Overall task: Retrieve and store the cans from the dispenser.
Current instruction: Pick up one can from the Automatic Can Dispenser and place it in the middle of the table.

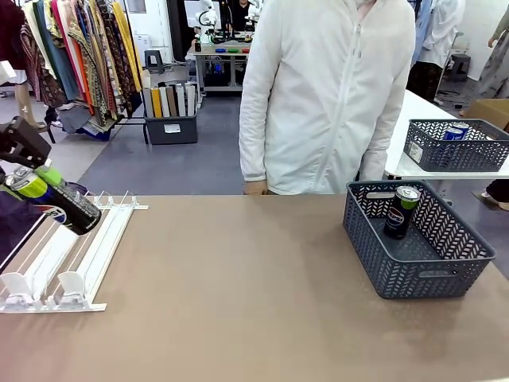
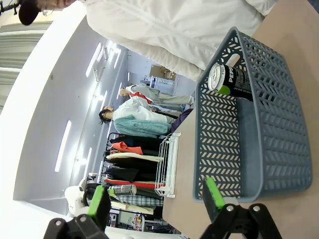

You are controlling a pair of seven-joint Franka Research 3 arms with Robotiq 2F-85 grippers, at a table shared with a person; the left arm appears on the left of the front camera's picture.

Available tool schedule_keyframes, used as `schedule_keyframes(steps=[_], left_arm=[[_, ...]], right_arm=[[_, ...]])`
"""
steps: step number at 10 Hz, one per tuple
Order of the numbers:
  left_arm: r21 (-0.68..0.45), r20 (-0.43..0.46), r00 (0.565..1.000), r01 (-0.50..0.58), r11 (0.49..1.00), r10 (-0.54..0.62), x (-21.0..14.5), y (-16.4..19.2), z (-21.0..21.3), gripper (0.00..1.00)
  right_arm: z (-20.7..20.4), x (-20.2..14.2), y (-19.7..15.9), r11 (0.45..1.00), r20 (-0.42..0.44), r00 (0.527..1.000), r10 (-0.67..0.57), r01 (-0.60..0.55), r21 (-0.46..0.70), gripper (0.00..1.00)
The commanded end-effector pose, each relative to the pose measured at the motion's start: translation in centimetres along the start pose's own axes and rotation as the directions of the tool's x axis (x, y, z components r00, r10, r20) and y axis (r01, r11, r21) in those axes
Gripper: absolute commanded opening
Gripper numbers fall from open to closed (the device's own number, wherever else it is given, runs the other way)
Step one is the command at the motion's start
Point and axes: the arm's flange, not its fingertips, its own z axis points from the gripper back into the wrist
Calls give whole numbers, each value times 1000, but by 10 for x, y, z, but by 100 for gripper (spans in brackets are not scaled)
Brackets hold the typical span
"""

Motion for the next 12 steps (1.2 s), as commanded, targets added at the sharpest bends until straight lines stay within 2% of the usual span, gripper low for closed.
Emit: schedule_keyframes(steps=[1,2,3,4,5,7,9,11,12], left_arm=[[1,9,1000,17,1000,-17,10,-22,-6,0],[8,17,998,60,998,-60,25,-53,-15,0],[-30,14,992,125,992,-125,47,-105,-44,0],[11,-23,988,153,988,-153,58,-136,-72,0],[23,-114,963,249,968,-245,66,-180,-119,0],[96,-231,904,389,916,-360,73,-243,-201,0],[124,-330,835,500,857,-440,76,-276,-270,0],[173,-344,831,514,840,-438,74,-277,-309,0],[159,-351,817,534,830,-458,70,-276,-322,0]], right_arm=[[1,-1,4,1000,-6,1000,-7,7,2,100],[1,-1,4,1000,-6,1000,-7,7,2,100],[1,-1,4,1000,-6,1000,-7,7,2,100],[1,-1,4,1000,-6,1000,-7,7,2,100],[1,-1,4,1000,-6,1000,-7,7,2,100],[1,-1,4,1000,-6,1000,-7,7,2,100],[1,-1,4,1000,-6,1000,-7,7,2,100],[1,-1,4,1000,-6,1000,-7,7,2,100],[1,-1,4,1000,-6,1000,-7,7,2,100]])
